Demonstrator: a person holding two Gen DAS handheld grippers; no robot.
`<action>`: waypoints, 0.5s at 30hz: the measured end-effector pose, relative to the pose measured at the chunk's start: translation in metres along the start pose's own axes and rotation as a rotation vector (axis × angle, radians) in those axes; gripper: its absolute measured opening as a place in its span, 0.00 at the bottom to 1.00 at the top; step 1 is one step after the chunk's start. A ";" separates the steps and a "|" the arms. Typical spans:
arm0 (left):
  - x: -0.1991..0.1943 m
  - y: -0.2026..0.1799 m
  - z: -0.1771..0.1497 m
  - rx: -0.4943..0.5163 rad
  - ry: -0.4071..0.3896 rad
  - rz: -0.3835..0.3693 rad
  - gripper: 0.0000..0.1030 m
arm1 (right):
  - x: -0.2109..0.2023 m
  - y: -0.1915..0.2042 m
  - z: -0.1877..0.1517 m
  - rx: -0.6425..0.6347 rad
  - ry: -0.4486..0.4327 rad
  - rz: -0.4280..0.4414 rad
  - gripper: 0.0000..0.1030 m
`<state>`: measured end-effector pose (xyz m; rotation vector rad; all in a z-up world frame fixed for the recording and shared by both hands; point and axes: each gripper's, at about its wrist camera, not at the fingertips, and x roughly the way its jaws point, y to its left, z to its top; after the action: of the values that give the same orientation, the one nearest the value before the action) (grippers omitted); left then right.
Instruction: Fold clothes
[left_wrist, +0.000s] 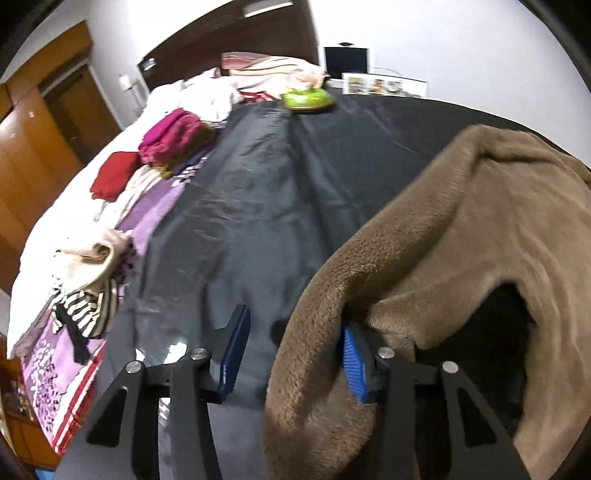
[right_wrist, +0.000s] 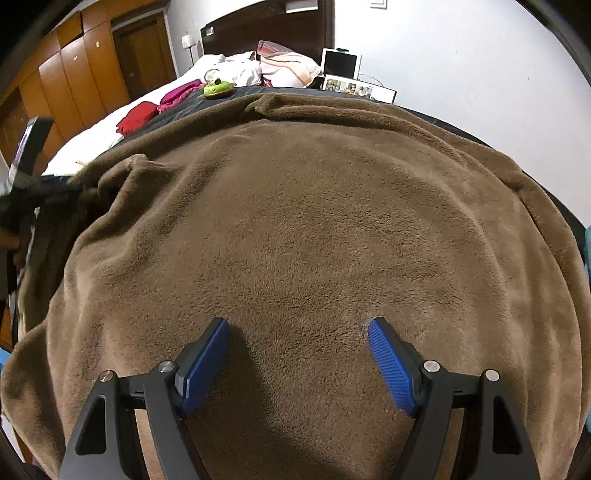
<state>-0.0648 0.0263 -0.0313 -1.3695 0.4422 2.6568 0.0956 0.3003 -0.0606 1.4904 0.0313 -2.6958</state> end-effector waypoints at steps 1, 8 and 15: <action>0.003 0.005 0.003 -0.004 -0.001 0.017 0.49 | 0.000 -0.001 0.000 0.000 -0.002 0.002 0.79; 0.015 0.029 0.010 -0.045 -0.004 0.071 0.49 | 0.004 0.002 0.003 -0.033 -0.018 0.025 0.86; 0.024 0.045 0.014 -0.079 -0.003 0.128 0.51 | 0.014 0.010 0.011 -0.093 -0.025 0.041 0.99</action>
<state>-0.1005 -0.0125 -0.0344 -1.4031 0.4431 2.8069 0.0798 0.2893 -0.0667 1.4152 0.1222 -2.6414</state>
